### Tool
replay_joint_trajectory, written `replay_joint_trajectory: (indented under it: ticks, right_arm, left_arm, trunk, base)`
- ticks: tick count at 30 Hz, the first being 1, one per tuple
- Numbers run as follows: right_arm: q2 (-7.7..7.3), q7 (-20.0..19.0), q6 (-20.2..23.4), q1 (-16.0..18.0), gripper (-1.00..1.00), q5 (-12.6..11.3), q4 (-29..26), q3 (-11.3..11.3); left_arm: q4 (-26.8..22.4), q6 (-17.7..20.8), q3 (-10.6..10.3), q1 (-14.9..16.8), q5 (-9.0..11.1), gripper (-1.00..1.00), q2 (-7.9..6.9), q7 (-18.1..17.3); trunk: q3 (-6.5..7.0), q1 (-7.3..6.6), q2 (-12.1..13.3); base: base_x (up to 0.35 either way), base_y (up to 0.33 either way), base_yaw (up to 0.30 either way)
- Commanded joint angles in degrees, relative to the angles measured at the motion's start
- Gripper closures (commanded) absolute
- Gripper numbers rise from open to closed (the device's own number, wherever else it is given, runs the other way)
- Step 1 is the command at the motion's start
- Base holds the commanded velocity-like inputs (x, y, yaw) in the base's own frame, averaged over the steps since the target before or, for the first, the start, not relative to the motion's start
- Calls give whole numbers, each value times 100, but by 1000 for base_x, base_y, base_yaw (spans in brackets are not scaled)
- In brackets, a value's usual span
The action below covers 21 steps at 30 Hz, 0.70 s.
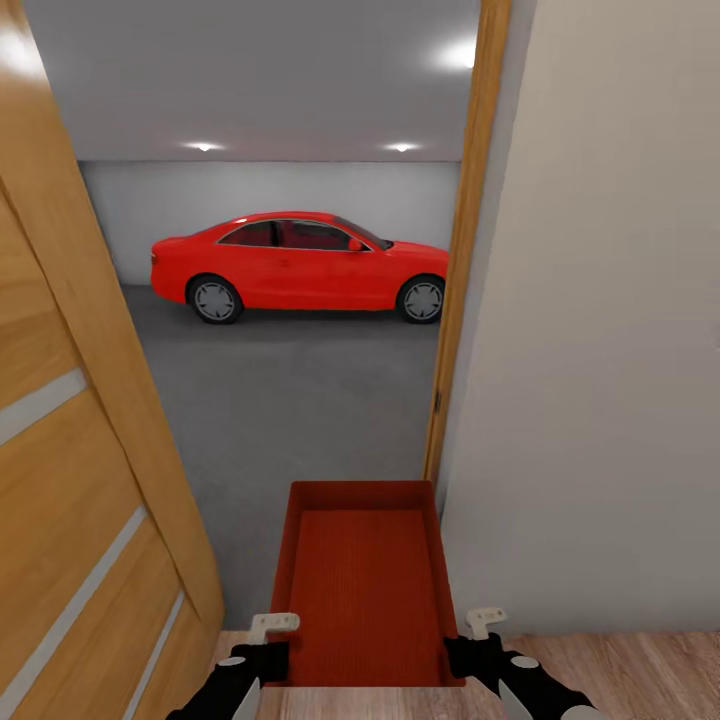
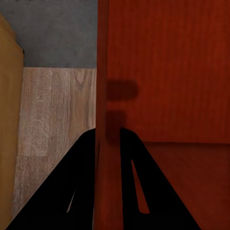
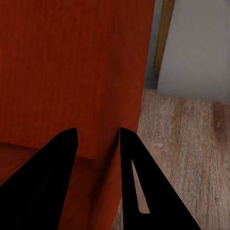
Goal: Move the two storage containers from the living room to the garage. In the garage, place one container on the floor and stack the other container on top of it (either order is fine).
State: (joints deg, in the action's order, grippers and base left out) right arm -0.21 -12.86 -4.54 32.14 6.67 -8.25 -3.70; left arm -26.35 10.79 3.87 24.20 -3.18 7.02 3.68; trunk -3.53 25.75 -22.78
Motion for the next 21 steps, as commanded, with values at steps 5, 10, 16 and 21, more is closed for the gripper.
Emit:
replay_joint_trajectory:
  ticks: [5,10,16,21]
  right_arm:
    - [-112,-302,-29,3,100,55,17,-52]
    - [-112,-297,-29,3,100,54,17,-52]
    - [-114,-296,-29,3,100,53,17,-52]
    - [-111,-296,-29,3,100,53,17,-52]
  left_arm:
    - [-99,37,246,6,20,100,-254,-8]
    - [-99,37,246,6,20,100,-255,-8]
    - [-99,35,246,6,20,100,-254,-8]
    - [-100,35,246,6,20,100,-254,-9]
  trunk:
    - [-13,3,-13]
    - [-13,3,-13]
    - [-13,3,-13]
    - [-13,3,-13]
  base:
    - [0,0,-9]
    - [0,0,-1]
    - [0,0,0]
    - [0,0,0]
